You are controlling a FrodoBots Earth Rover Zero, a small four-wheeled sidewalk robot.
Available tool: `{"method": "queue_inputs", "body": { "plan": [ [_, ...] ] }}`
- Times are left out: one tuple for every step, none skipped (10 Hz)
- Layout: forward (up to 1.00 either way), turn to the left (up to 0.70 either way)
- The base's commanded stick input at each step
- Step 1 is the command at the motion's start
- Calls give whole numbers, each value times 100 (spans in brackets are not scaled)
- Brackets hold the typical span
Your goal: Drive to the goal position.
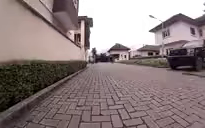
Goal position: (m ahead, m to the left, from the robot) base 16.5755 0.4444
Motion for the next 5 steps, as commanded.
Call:
{"method": "queue_inputs", "body": {
  "plan": [
    [70,0],
    [70,0],
    [70,0],
    [70,0],
    [70,0]
  ]
}}
